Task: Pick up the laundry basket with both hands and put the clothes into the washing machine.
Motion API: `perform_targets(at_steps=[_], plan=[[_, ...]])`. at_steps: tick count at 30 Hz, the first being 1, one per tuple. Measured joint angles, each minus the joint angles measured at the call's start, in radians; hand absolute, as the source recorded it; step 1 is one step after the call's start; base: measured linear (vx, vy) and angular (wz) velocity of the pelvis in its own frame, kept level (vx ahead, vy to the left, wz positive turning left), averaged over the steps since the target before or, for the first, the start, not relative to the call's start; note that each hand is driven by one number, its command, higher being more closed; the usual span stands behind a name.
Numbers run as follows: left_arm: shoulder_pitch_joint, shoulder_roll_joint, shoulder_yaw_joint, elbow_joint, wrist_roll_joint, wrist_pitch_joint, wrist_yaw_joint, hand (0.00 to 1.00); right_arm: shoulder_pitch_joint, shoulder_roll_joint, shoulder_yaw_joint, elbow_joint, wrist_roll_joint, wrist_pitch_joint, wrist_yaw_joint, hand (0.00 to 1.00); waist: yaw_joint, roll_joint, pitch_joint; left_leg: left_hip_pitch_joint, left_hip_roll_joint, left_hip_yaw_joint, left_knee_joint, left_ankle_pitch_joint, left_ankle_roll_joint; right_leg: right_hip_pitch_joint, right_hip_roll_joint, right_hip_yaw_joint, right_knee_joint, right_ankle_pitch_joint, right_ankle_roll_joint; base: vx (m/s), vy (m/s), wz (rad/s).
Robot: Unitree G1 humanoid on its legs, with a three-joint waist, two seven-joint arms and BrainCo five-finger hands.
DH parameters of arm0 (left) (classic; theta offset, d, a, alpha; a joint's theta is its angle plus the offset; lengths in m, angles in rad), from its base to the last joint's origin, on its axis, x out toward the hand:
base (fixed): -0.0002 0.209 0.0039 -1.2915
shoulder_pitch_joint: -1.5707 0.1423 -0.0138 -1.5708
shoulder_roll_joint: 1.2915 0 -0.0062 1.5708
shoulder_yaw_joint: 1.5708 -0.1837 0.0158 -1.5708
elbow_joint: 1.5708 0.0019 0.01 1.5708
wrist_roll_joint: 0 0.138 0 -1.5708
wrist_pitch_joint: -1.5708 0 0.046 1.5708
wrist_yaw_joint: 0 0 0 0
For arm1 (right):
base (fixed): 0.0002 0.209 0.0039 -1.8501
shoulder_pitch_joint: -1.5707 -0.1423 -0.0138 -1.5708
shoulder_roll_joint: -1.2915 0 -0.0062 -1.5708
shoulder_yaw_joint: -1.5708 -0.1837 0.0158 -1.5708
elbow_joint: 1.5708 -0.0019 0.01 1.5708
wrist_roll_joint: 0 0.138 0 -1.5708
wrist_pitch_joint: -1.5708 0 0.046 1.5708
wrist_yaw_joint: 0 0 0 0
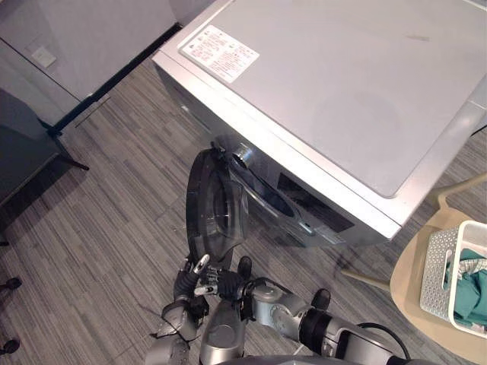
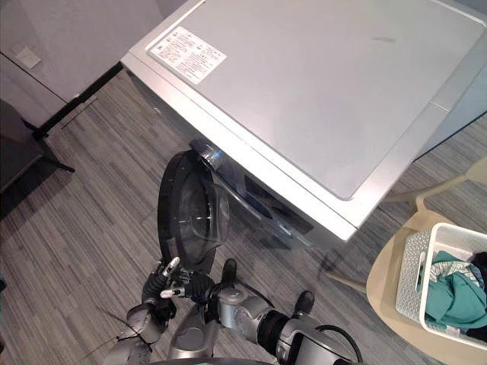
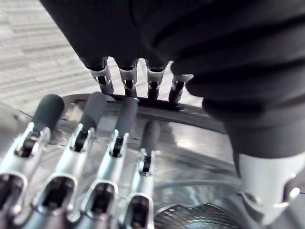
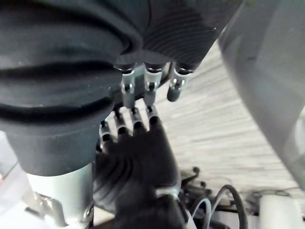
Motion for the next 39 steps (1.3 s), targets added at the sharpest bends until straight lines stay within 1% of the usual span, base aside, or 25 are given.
perform_targets(at_steps=[2,4,6,8,9,10,11,13,15,16,18,19,21,23,26,27,28,29,30,31,32,35,36,37,39], plan=[[0.016,0.003,0.053,-0.134,0.053,-0.016,0.001,0.00,0.005,-0.012,-0.043,0.001,-0.009,-0.009,0.001,0.00,0.001,-0.007,-0.004,0.003,0.001,-0.002,-0.002,-0.004,-0.006,0.003,0.000,0.000,-0.002,-0.001,-0.001,-0.06,0.001,0.02],[0.015,0.027,0.108,-0.245,0.120,-0.060,0.000,0.00,0.036,-0.043,-0.105,0.001,-0.034,-0.024,0.001,0.00,-0.007,-0.012,-0.011,0.012,0.001,0.001,-0.004,-0.004,-0.006,0.013,0.004,0.002,-0.009,0.000,-0.001,-0.04,-0.004,-0.03],[0.014,0.103,0.101,-0.260,0.105,-0.099,-0.032,0.00,0.089,-0.088,-0.148,0.001,-0.075,-0.031,0.007,0.00,-0.014,-0.016,-0.042,0.017,0.001,0.007,-0.012,-0.004,-0.005,0.011,0.006,0.008,-0.013,0.002,0.002,0.01,-0.010,-0.08],[0.019,0.177,0.064,-0.260,0.063,-0.099,-0.099,0.00,0.121,-0.121,-0.156,0.001,-0.101,-0.027,0.028,0.00,-0.017,-0.024,-0.053,0.034,0.003,0.029,-0.021,0.000,0.000,0.012,0.008,0.028,-0.015,0.003,0.002,0.04,-0.009,-0.22],[0.019,0.203,0.047,-0.260,0.059,-0.098,-0.116,0.00,0.129,-0.128,-0.156,0.002,-0.108,-0.026,0.033,0.00,-0.020,-0.025,-0.058,0.036,0.003,0.034,-0.021,0.000,0.000,0.012,0.008,0.032,-0.016,0.005,0.002,0.05,-0.003,-0.28],[0.019,0.250,0.002,-0.259,0.057,-0.093,-0.154,0.00,0.146,-0.133,-0.155,0.002,-0.120,-0.024,0.041,0.00,-0.031,-0.029,-0.070,0.039,0.003,0.044,-0.021,0.000,0.000,0.012,0.010,0.040,-0.022,0.010,0.001,0.05,0.001,-0.24],[0.020,0.267,-0.015,-0.259,0.063,-0.081,-0.182,0.00,0.154,-0.131,-0.154,0.002,-0.126,-0.021,0.046,0.00,-0.036,-0.032,-0.077,0.042,0.005,0.049,-0.022,0.000,0.000,0.012,0.015,0.048,-0.031,0.017,0.000,0.07,-0.005,-0.36],[0.009,0.268,-0.021,-0.260,0.082,-0.056,-0.214,0.00,0.159,-0.127,-0.153,0.005,-0.130,-0.016,0.057,0.00,-0.041,-0.035,-0.079,0.052,0.013,0.071,-0.025,0.000,0.000,0.013,0.020,0.069,-0.046,0.028,-0.003,0.04,-0.018,-0.34],[0.016,0.265,-0.013,-0.289,0.164,-0.004,-0.218,0.00,0.147,-0.107,-0.154,0.052,-0.161,0.004,0.069,0.00,-0.033,-0.035,-0.079,0.068,0.020,0.090,-0.029,-0.001,-0.001,0.014,0.027,0.087,-0.047,0.030,-0.005,0.00,-0.022,-0.24],[0.026,0.263,-0.008,-0.312,0.181,0.008,-0.218,0.00,0.141,-0.100,-0.154,0.069,-0.166,0.009,0.069,0.00,-0.032,-0.035,-0.079,0.070,0.021,0.092,-0.029,-0.001,-0.001,0.015,0.029,0.088,-0.047,0.030,-0.005,0.00,-0.004,-0.14],[0.075,0.244,0.018,-0.424,0.227,0.029,-0.221,0.00,0.116,-0.070,-0.155,0.118,-0.165,0.025,0.067,0.00,-0.027,-0.034,-0.081,0.071,0.027,0.096,-0.029,-0.001,-0.001,0.015,0.035,0.091,-0.051,0.034,-0.010,-0.02,-0.003,-0.07],[0.084,0.239,0.024,-0.449,0.227,0.030,-0.221,0.00,0.110,-0.063,-0.156,0.129,-0.164,0.029,0.066,0.00,-0.024,-0.032,-0.082,0.071,0.028,0.096,-0.029,-0.001,-0.001,0.016,0.036,0.091,-0.053,0.036,-0.011,-0.03,0.001,-0.04],[0.087,0.236,0.026,-0.516,0.225,0.030,-0.222,0.00,0.094,-0.048,-0.158,0.169,-0.155,0.036,0.066,0.00,-0.001,-0.017,-0.089,0.065,0.028,0.084,-0.024,-0.001,-0.001,0.030,0.038,0.076,-0.071,0.044,-0.011,-0.04,0.013,0.19],[0.085,0.235,0.021,-0.566,0.211,0.027,-0.220,0.00,0.065,-0.023,-0.166,0.226,-0.150,0.035,0.065,0.00,0.006,-0.005,-0.096,0.035,0.022,0.040,-0.014,-0.001,-0.001,0.031,0.036,0.041,-0.080,0.048,-0.009,-0.05,0.017,0.48],[0.046,0.238,-0.038,-0.589,0.117,0.003,-0.218,0.00,0.008,0.008,-0.206,0.297,-0.125,0.032,0.060,0.00,0.025,0.020,-0.094,-0.023,0.018,-0.034,-0.020,0.016,-0.019,0.028,0.035,-0.036,-0.088,0.049,-0.009,-0.06,-0.003,0.73],[0.039,0.238,-0.066,-0.583,0.083,-0.001,-0.218,0.00,-0.006,0.011,-0.208,0.302,-0.124,0.032,0.057,0.00,0.033,0.024,-0.092,-0.032,0.017,-0.050,-0.021,0.020,-0.022,0.028,0.034,-0.052,-0.088,0.049,-0.009,-0.05,-0.024,0.62],[-0.002,0.250,-0.178,-0.489,-0.009,-0.023,-0.221,0.00,-0.042,0.021,-0.214,0.304,-0.123,0.030,0.039,0.00,0.058,0.031,-0.088,-0.050,0.016,-0.071,-0.029,0.028,-0.029,0.024,0.033,-0.082,-0.085,0.047,-0.007,-0.05,-0.028,0.51],[-0.026,0.256,-0.215,-0.434,-0.054,-0.023,-0.221,0.00,-0.055,0.026,-0.214,0.304,-0.123,0.028,0.036,0.00,0.062,0.032,-0.088,-0.058,0.016,-0.072,-0.030,0.031,-0.031,0.017,0.032,-0.086,-0.079,0.043,-0.008,-0.03,-0.016,0.36],[-0.068,0.264,-0.296,-0.300,-0.142,-0.013,-0.221,0.00,-0.077,0.039,-0.213,0.300,-0.121,0.016,0.030,0.00,0.067,0.031,-0.088,-0.070,0.015,-0.070,-0.032,0.035,-0.026,-0.004,0.027,-0.085,-0.060,0.037,-0.008,0.00,0.000,0.00],[-0.113,0.262,-0.360,-0.173,-0.225,0.012,-0.222,0.00,-0.093,0.047,-0.213,0.292,-0.111,0.012,0.016,0.00,0.063,0.030,-0.087,-0.082,0.013,-0.068,-0.035,0.042,-0.025,-0.029,0.019,-0.081,-0.037,0.028,-0.007,-0.01,-0.014,-0.03],[-0.134,0.259,-0.380,-0.122,-0.250,0.017,-0.223,0.00,-0.099,0.047,-0.212,0.292,-0.111,0.012,0.008,0.00,0.058,0.028,-0.085,-0.090,0.011,-0.067,-0.035,0.046,-0.023,-0.042,0.016,-0.079,-0.025,0.024,-0.007,0.01,-0.023,-0.06],[-0.254,0.227,-0.382,0.060,-0.336,0.027,-0.237,0.00,-0.088,0.036,-0.211,0.296,-0.092,-0.002,-0.017,0.00,0.042,0.009,-0.052,-0.098,0.010,-0.045,-0.035,0.062,-0.012,-0.081,0.005,-0.053,0.010,0.015,-0.010,0.00,-0.034,-0.18],[-0.304,0.207,-0.379,0.129,-0.367,0.031,-0.236,0.00,-0.089,0.035,-0.228,0.296,-0.090,-0.007,-0.034,0.00,0.023,0.000,-0.034,-0.100,0.010,-0.033,-0.035,0.062,-0.012,-0.094,0.005,-0.039,0.014,0.016,-0.010,-0.01,-0.034,-0.29],[-0.324,0.198,-0.375,0.149,-0.375,0.030,-0.235,0.00,-0.090,0.035,-0.238,0.296,-0.090,-0.011,-0.044,0.00,0.014,-0.004,-0.022,-0.100,0.010,-0.027,-0.035,0.063,-0.012,-0.097,0.004,-0.033,0.016,0.016,-0.010,-0.02,-0.025,-0.33],[-0.400,0.173,-0.375,0.191,-0.411,0.029,-0.233,0.00,-0.094,0.027,-0.278,0.315,-0.111,-0.032,-0.069,0.00,-0.014,-0.030,0.009,-0.104,0.015,0.002,-0.035,0.062,-0.012,-0.126,0.007,0.000,0.017,0.025,-0.013,-0.03,-0.025,-0.36]])
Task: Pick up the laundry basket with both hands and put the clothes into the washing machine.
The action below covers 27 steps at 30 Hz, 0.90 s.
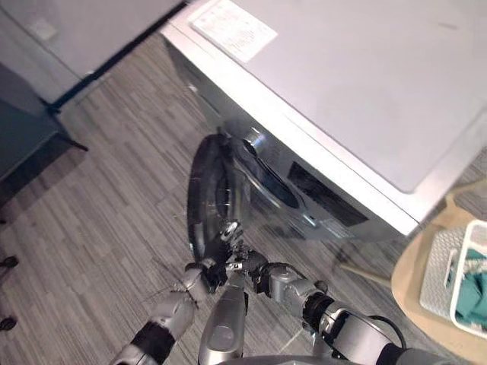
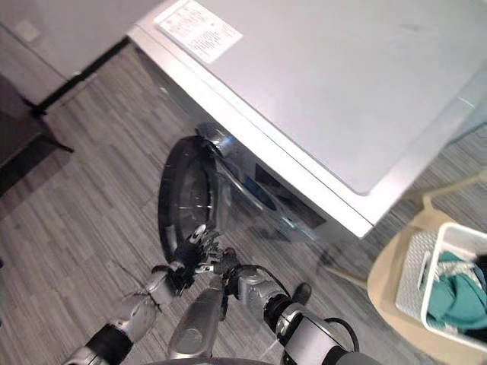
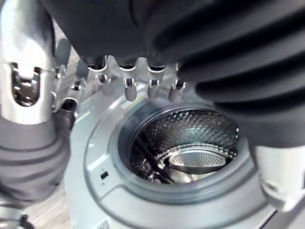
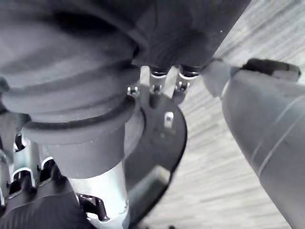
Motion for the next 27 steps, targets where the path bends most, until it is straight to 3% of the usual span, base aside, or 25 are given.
perform_targets(at_steps=[5,9,11,12,13,16,21,27], plan=[[-0.134,-0.065,0.014,0.170,-0.009,0.000,0.007,0.00,0.014,-0.064,-0.118,0.036,-0.016,-0.012,-0.028,0.00,-0.038,-0.019,0.048,-0.008,0.009,0.044,-0.002,0.000,0.000,-0.026,0.018,0.045,-0.031,0.033,-0.004,-0.01,-0.024,-0.31],[-0.151,-0.096,0.122,0.284,-0.007,-0.006,0.057,0.00,0.049,-0.095,-0.242,0.036,-0.015,-0.014,-0.064,0.00,-0.078,-0.025,0.068,-0.004,0.013,0.053,-0.004,0.000,0.000,-0.027,0.034,0.061,-0.053,0.048,-0.008,0.02,-0.036,-0.20],[-0.163,-0.096,0.259,0.416,0.029,-0.007,0.089,0.00,0.081,-0.113,-0.340,-0.001,-0.010,-0.019,-0.068,0.00,-0.078,-0.041,0.085,0.005,0.026,0.075,-0.005,0.000,0.000,-0.025,0.053,0.083,-0.075,0.062,-0.013,0.02,-0.057,-0.28],[-0.164,-0.095,0.278,0.449,0.052,-0.001,0.085,0.00,0.088,-0.118,-0.365,-0.009,-0.008,-0.023,-0.070,0.00,-0.079,-0.042,0.092,0.008,0.028,0.075,-0.005,0.000,0.001,-0.020,0.056,0.085,-0.081,0.066,-0.014,-0.01,-0.042,-0.23],[-0.176,-0.110,0.387,0.562,0.118,0.007,0.104,0.00,0.107,-0.131,-0.424,-0.022,-0.007,-0.037,-0.073,0.00,-0.079,-0.047,0.101,0.017,0.036,0.090,-0.015,0.000,0.001,-0.018,0.064,0.093,-0.092,0.073,-0.016,-0.01,-0.036,-0.20],[-0.170,-0.085,0.579,0.656,0.197,0.023,0.141,0.00,0.137,-0.139,-0.481,-0.045,-0.006,-0.055,-0.074,0.00,-0.078,-0.067,0.119,0.029,0.044,0.100,-0.022,0.000,0.001,-0.018,0.074,0.110,-0.098,0.075,-0.018,-0.01,-0.031,-0.18],[-0.151,-0.050,0.760,0.646,0.189,0.019,0.175,0.00,0.234,-0.160,-0.543,-0.083,-0.007,-0.069,-0.073,0.00,-0.075,-0.069,0.120,0.031,0.044,0.109,-0.032,0.000,0.001,-0.018,0.068,0.111,-0.106,0.075,-0.017,0.01,-0.003,-0.02],[-0.112,-0.048,0.838,0.548,0.127,-0.023,0.191,0.00,0.324,-0.145,-0.588,-0.121,-0.040,-0.070,-0.059,0.00,-0.073,-0.073,0.119,0.058,0.055,0.141,-0.032,-0.006,-0.005,-0.001,0.068,0.125,-0.105,0.075,-0.017,0.05,-0.010,-0.07]])
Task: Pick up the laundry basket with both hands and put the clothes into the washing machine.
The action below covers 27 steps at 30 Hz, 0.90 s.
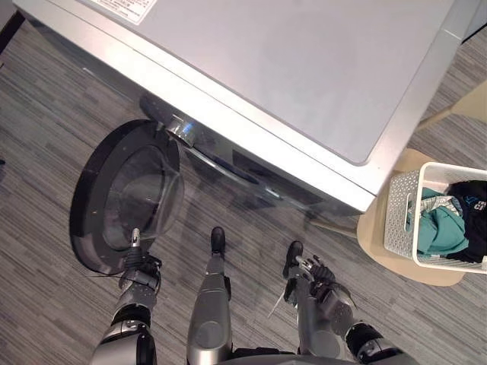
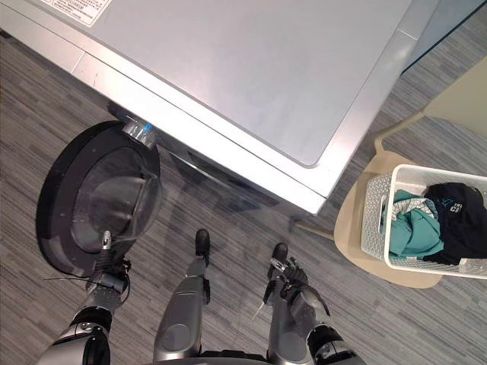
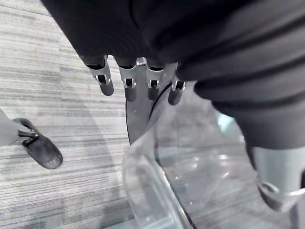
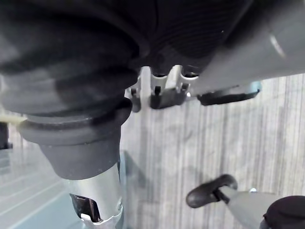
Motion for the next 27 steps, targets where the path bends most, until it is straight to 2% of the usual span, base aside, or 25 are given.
perform_targets(at_steps=[3,4,6,8,9,10,12,15,16,18,19,20,22,24,25,26,27], plan=[[0.038,-0.018,-0.011,-0.029,0.001,-0.016,-0.001,0.00,0.020,-0.002,-0.013,-0.018,-0.079,0.000,0.005,0.00,0.000,-0.013,-0.002,0.015,0.004,0.037,0.057,-0.043,0.008,0.005,0.002,0.041,0.018,-0.003,0.002,0.01,0.002,-0.42],[0.072,-0.048,-0.033,-0.050,0.006,-0.021,-0.002,0.00,0.031,-0.004,-0.029,-0.019,-0.158,0.001,0.005,0.00,0.001,-0.016,-0.002,0.015,0.006,0.072,0.128,-0.090,0.015,0.005,0.003,0.078,0.035,-0.005,0.004,-0.02,0.034,-0.64],[0.104,-0.076,-0.061,-0.056,0.028,-0.026,-0.005,0.00,0.039,-0.006,-0.042,-0.020,-0.247,0.009,0.005,0.00,0.001,-0.018,-0.003,0.019,0.021,0.111,0.198,-0.137,0.019,0.002,0.013,0.117,0.059,-0.012,0.007,-0.03,0.030,-0.79],[0.153,-0.125,-0.103,-0.052,0.051,-0.024,-0.025,0.00,0.043,-0.010,-0.057,-0.019,-0.366,0.017,0.000,0.00,-0.007,-0.020,-0.004,0.038,0.046,0.177,0.320,-0.222,0.024,-0.002,0.028,0.185,0.119,-0.036,0.009,-0.06,0.025,-1.04],[0.167,-0.150,-0.130,-0.042,0.064,-0.024,-0.034,0.00,0.051,-0.010,-0.072,-0.016,-0.410,0.025,-0.007,0.00,-0.014,-0.022,-0.007,0.055,0.071,0.199,0.384,-0.268,0.023,-0.003,0.034,0.202,0.165,-0.068,0.008,-0.07,0.022,-0.93],[0.177,-0.166,-0.141,-0.013,0.081,-0.019,-0.052,0.00,0.056,-0.008,-0.094,-0.015,-0.433,0.029,-0.014,0.00,-0.030,-0.032,-0.015,0.076,0.089,0.226,0.435,-0.312,0.018,-0.006,0.026,0.188,0.225,-0.106,0.003,-0.08,0.020,-0.79],[0.182,-0.159,-0.138,0.036,0.103,-0.011,-0.067,0.00,0.085,0.001,-0.141,-0.013,-0.447,0.038,-0.031,0.00,-0.050,-0.052,-0.056,0.098,0.106,0.241,0.475,-0.350,0.018,-0.013,-0.014,0.116,0.286,-0.134,-0.010,-0.01,0.007,-0.47],[0.205,-0.146,-0.122,0.120,0.206,0.008,-0.076,0.00,0.168,-0.004,-0.263,-0.058,-0.453,0.057,-0.044,0.00,-0.082,-0.057,-0.138,0.141,0.125,0.266,0.478,-0.358,-0.001,-0.005,-0.046,0.062,0.329,-0.166,-0.016,0.10,-0.075,-0.24],[0.217,-0.146,-0.121,0.132,0.229,0.012,-0.081,0.00,0.182,-0.004,-0.286,-0.082,-0.463,0.061,-0.048,0.00,-0.089,-0.057,-0.148,0.163,0.127,0.276,0.468,-0.359,-0.004,0.002,-0.050,0.051,0.331,-0.173,-0.021,0.14,-0.088,-0.43],[0.277,-0.148,-0.119,0.174,0.300,0.039,-0.088,0.00,0.243,-0.015,-0.338,-0.236,-0.521,0.080,-0.053,0.00,-0.109,-0.052,-0.225,0.266,0.129,0.368,0.385,-0.349,-0.025,0.028,-0.108,-0.059,0.335,-0.192,-0.022,0.16,-0.057,-0.81],[0.294,-0.153,-0.119,0.184,0.312,0.042,-0.089,0.00,0.245,-0.022,-0.339,-0.280,-0.539,0.080,-0.055,0.00,-0.110,-0.043,-0.243,0.293,0.135,0.396,0.361,-0.344,-0.031,0.037,-0.112,-0.080,0.328,-0.190,-0.015,0.17,-0.090,-1.16],[0.321,-0.164,-0.117,0.196,0.316,0.044,-0.088,0.00,0.243,-0.035,-0.339,-0.368,-0.581,0.079,-0.059,0.00,-0.109,-0.026,-0.274,0.331,0.151,0.446,0.324,-0.330,-0.049,0.040,-0.101,-0.081,0.314,-0.174,0.001,0.18,-0.123,-1.10],[0.341,-0.164,-0.111,0.206,0.315,0.043,-0.085,0.00,0.222,-0.045,-0.341,-0.475,-0.613,0.076,-0.076,0.00,-0.111,-0.013,-0.308,0.349,0.190,0.467,0.354,-0.308,-0.056,0.035,-0.052,-0.061,0.299,-0.161,-0.021,0.18,-0.179,-0.84],[0.337,-0.164,-0.075,0.199,0.314,0.037,-0.078,0.00,0.184,-0.049,-0.343,-0.554,-0.644,0.074,-0.101,0.00,-0.105,-0.015,-0.325,0.310,0.248,0.445,0.458,-0.250,-0.006,0.060,0.004,-0.047,0.244,-0.144,-0.051,0.17,-0.300,-0.52],[0.330,-0.163,-0.055,0.183,0.313,0.027,-0.066,0.00,0.157,-0.051,-0.345,-0.597,-0.646,0.067,-0.121,0.00,-0.093,-0.020,-0.327,0.278,0.280,0.439,0.545,-0.195,0.060,0.082,0.029,-0.039,0.206,-0.131,-0.070,0.17,-0.321,-0.54],[0.320,-0.165,-0.048,0.174,0.312,0.020,-0.062,0.00,0.134,-0.059,-0.351,-0.643,-0.649,0.057,-0.139,0.00,-0.080,-0.020,-0.326,0.237,0.313,0.413,0.645,-0.123,0.161,0.113,0.050,-0.031,0.170,-0.121,-0.087,0.13,-0.223,-0.56],[0.319,-0.165,-0.048,0.155,0.311,0.016,-0.062,0.00,0.108,-0.078,-0.352,-0.675,-0.674,0.054,-0.159,0.00,-0.070,-0.021,-0.322,0.187,0.328,0.356,0.754,-0.102,0.197,0.150,0.064,-0.025,0.139,-0.119,-0.098,0.19,-0.268,-0.42]])
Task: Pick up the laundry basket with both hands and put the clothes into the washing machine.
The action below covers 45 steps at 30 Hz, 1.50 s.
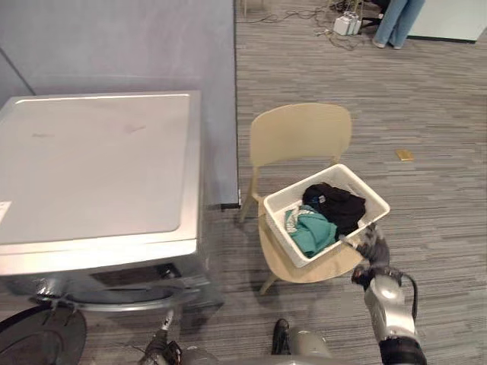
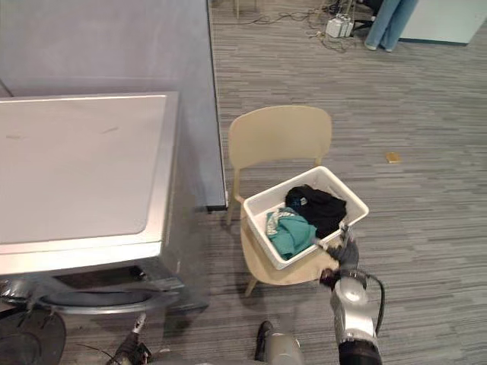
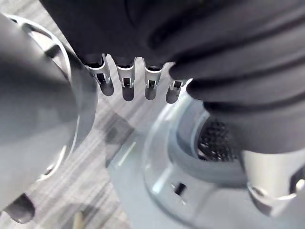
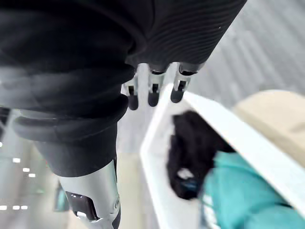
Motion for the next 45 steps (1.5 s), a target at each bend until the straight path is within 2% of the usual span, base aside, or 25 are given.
perform_targets(at_steps=[1,2,5,6,7,8,9,10,12,14,16,17,20,22,23,25,28,31,33,35,36,37,39,41,45], plan=[[-0.008,-0.013,-0.009,-0.006,0.000,-0.002,0.000,0.00,-0.012,-0.025,-0.011,-0.027,-0.020,-0.002,-0.014,0.00,0.007,0.017,-0.003,-0.045,-0.022,-0.060,0.106,-0.033,0.002,0.039,0.005,0.001,-0.027,0.000,-0.006,0.14,-0.129,-0.20],[-0.012,-0.022,-0.018,-0.006,0.001,0.000,0.000,0.00,-0.014,-0.034,-0.016,-0.036,-0.030,-0.006,-0.024,0.00,0.009,0.022,-0.003,-0.062,-0.048,-0.090,0.143,-0.058,-0.013,0.060,0.004,0.000,-0.040,0.000,-0.007,0.12,-0.063,-0.07],[-0.005,-0.038,-0.048,-0.004,0.004,0.006,-0.003,0.00,-0.042,-0.054,-0.034,-0.040,-0.051,-0.018,-0.043,0.00,0.014,0.032,-0.001,-0.100,-0.211,-0.167,0.123,-0.174,-0.061,0.116,0.008,0.002,-0.083,0.002,-0.015,0.14,0.009,-0.04],[0.000,-0.040,-0.051,0.003,0.004,0.008,-0.004,0.00,-0.056,-0.057,-0.034,-0.041,-0.057,-0.019,-0.041,0.00,0.016,0.033,-0.001,-0.101,-0.274,-0.185,0.050,-0.206,-0.083,0.119,0.009,0.007,-0.086,0.003,-0.016,0.16,0.064,-0.19],[0.015,-0.042,-0.051,0.013,0.004,0.015,-0.004,0.00,-0.073,-0.064,-0.028,-0.046,-0.071,-0.020,-0.037,0.00,0.015,0.042,-0.004,-0.089,-0.347,-0.190,-0.109,-0.217,-0.094,0.121,0.020,0.014,-0.091,0.006,-0.012,0.16,0.086,-0.23],[0.019,-0.041,-0.050,0.028,0.005,0.017,-0.006,0.00,-0.075,-0.062,-0.026,-0.058,-0.088,-0.020,-0.031,0.00,0.018,0.055,-0.009,-0.058,-0.378,-0.183,-0.223,-0.233,-0.083,0.121,0.028,0.017,-0.090,0.006,-0.011,0.17,0.084,-0.14],[0.025,-0.040,-0.049,0.035,0.005,0.021,-0.005,0.00,-0.077,-0.062,-0.015,-0.069,-0.106,-0.021,-0.023,0.00,0.022,0.050,-0.010,0.007,-0.395,-0.199,-0.330,-0.242,-0.100,0.121,0.031,0.026,-0.099,0.012,-0.003,0.21,0.090,-0.08],[0.031,-0.045,-0.045,0.035,0.014,0.025,-0.023,0.00,-0.090,-0.081,0.010,-0.103,-0.196,-0.028,0.008,0.00,0.025,0.038,-0.009,0.065,-0.435,-0.206,-0.472,-0.223,-0.070,0.126,0.027,0.040,-0.136,0.026,0.019,0.17,0.089,0.03],[0.034,-0.040,-0.048,0.037,0.053,0.028,-0.036,0.00,-0.085,-0.093,0.052,-0.132,-0.286,-0.034,0.051,0.00,0.017,0.035,-0.008,0.090,-0.457,-0.221,-0.476,-0.222,-0.068,0.124,-0.003,0.037,-0.062,-0.011,0.045,0.12,0.100,0.22],[0.030,-0.027,-0.054,0.037,0.087,0.028,-0.051,0.00,-0.064,-0.101,0.086,-0.174,-0.322,-0.043,0.080,0.00,0.013,0.031,-0.009,0.093,-0.477,-0.253,-0.473,-0.222,-0.067,0.093,-0.025,0.063,0.034,-0.044,0.076,0.05,0.066,0.38],[0.023,-0.015,-0.079,0.037,0.104,0.028,-0.053,0.00,-0.054,-0.108,0.100,-0.181,-0.334,-0.045,0.113,0.00,0.010,0.025,-0.009,0.072,-0.491,-0.300,-0.465,-0.219,-0.063,0.072,-0.034,0.117,0.078,-0.061,0.083,0.02,0.033,0.57],[0.013,-0.011,-0.085,0.037,0.112,0.028,-0.053,0.00,-0.045,-0.117,0.101,-0.181,-0.347,-0.045,0.125,0.00,0.009,0.021,-0.009,0.061,-0.498,-0.325,-0.463,-0.215,-0.056,0.065,-0.043,0.132,0.096,-0.071,0.075,0.00,-0.021,0.96],[-0.010,-0.008,-0.088,0.036,0.122,0.027,-0.063,0.00,-0.028,-0.161,0.113,-0.170,-0.372,-0.045,0.175,0.00,0.000,0.012,-0.008,0.033,-0.514,-0.416,-0.429,-0.214,-0.049,0.040,-0.055,0.194,0.193,-0.138,0.002,-0.03,-0.078,0.95],[-0.008,0.008,-0.089,0.033,0.122,0.025,-0.068,0.00,-0.034,-0.181,0.145,-0.158,-0.411,-0.046,0.199,0.00,0.013,-0.004,-0.018,0.007,-0.515,-0.443,-0.374,-0.235,-0.060,0.049,-0.068,0.266,0.177,-0.129,0.044,-0.05,-0.149,0.68],[-0.009,0.022,-0.089,0.032,0.122,0.024,-0.068,0.00,-0.056,-0.194,0.175,-0.127,-0.444,-0.053,0.210,0.00,0.019,-0.020,-0.023,-0.015,-0.511,-0.462,-0.338,-0.252,-0.076,0.078,-0.059,0.280,0.128,-0.159,0.100,-0.08,-0.231,0.26],[0.003,0.018,-0.091,0.031,0.122,0.025,-0.068,0.00,-0.107,-0.216,0.219,-0.062,-0.480,-0.059,0.225,0.00,0.037,-0.009,-0.024,-0.038,-0.470,-0.470,-0.324,-0.253,-0.089,0.096,-0.018,0.270,0.068,-0.151,0.090,-0.10,-0.238,0.06],[0.008,0.016,-0.092,0.026,0.120,0.022,-0.069,0.00,-0.116,-0.255,0.259,-0.003,-0.489,-0.060,0.243,0.00,0.040,-0.011,-0.032,-0.076,-0.419,-0.539,-0.352,-0.218,-0.133,0.117,0.041,0.205,-0.015,-0.095,0.049,-0.14,-0.210,0.40],[0.007,0.015,-0.103,0.025,0.108,0.021,-0.069,0.00,-0.154,-0.284,0.287,0.052,-0.489,-0.065,0.243,0.00,0.040,-0.011,-0.032,-0.099,-0.392,-0.541,-0.392,-0.178,-0.132,0.112,0.062,0.169,-0.067,-0.047,0.029,-0.08,-0.114,0.31],[0.009,0.006,-0.121,0.024,0.101,0.013,-0.068,0.00,-0.191,-0.300,0.312,0.119,-0.498,-0.065,0.243,0.00,0.041,0.011,-0.030,-0.104,-0.326,-0.397,-0.380,-0.172,-0.121,0.115,0.057,0.143,-0.074,-0.034,0.025,-0.08,-0.040,0.22],[0.014,-0.006,-0.144,0.024,0.101,0.005,-0.070,0.00,-0.198,-0.335,0.341,0.169,-0.525,-0.066,0.244,0.00,0.041,0.031,-0.030,-0.095,-0.309,-0.325,-0.377,-0.173,-0.121,0.113,0.041,0.133,-0.080,-0.032,0.036,-0.09,0.072,0.25],[0.019,-0.011,-0.158,0.024,0.101,0.001,-0.071,0.00,-0.198,-0.346,0.348,0.189,-0.562,-0.066,0.245,0.00,0.042,0.049,-0.036,-0.088,-0.328,-0.307,-0.416,-0.152,-0.125,0.115,0.020,0.128,-0.098,-0.021,0.056,-0.07,0.144,0.15],[0.022,-0.012,-0.159,0.024,0.101,-0.001,-0.072,0.00,-0.199,-0.349,0.351,0.196,-0.578,-0.067,0.245,0.00,0.041,0.048,-0.036,-0.082,-0.343,-0.302,-0.447,-0.136,-0.121,0.115,0.009,0.131,-0.111,-0.014,0.066,-0.06,0.194,0.15],[0.026,-0.011,-0.161,0.025,0.104,-0.002,-0.073,0.00,-0.233,-0.362,0.356,0.261,-0.631,-0.072,0.245,0.00,0.036,0.050,-0.036,-0.058,-0.408,-0.295,-0.604,-0.049,-0.109,0.103,-0.038,0.128,-0.173,0.030,0.094,-0.03,0.166,0.18],[0.026,-0.011,-0.169,0.026,0.113,-0.002,-0.073,0.00,-0.258,-0.379,0.355,0.312,-0.668,-0.064,0.244,0.00,0.035,0.060,-0.035,-0.060,-0.442,-0.302,-0.698,0.017,-0.092,0.076,-0.061,0.117,-0.203,0.056,0.110,-0.03,0.143,0.26],[0.026,-0.007,-0.167,0.015,0.122,-0.003,-0.075,0.00,-0.278,-0.390,0.345,0.401,-0.709,-0.053,0.244,0.00,0.044,0.074,-0.007,-0.059,-0.489,-0.335,-0.812,0.097,-0.064,0.063,-0.089,0.087,-0.234,0.079,0.137,0.01,0.130,0.36]])
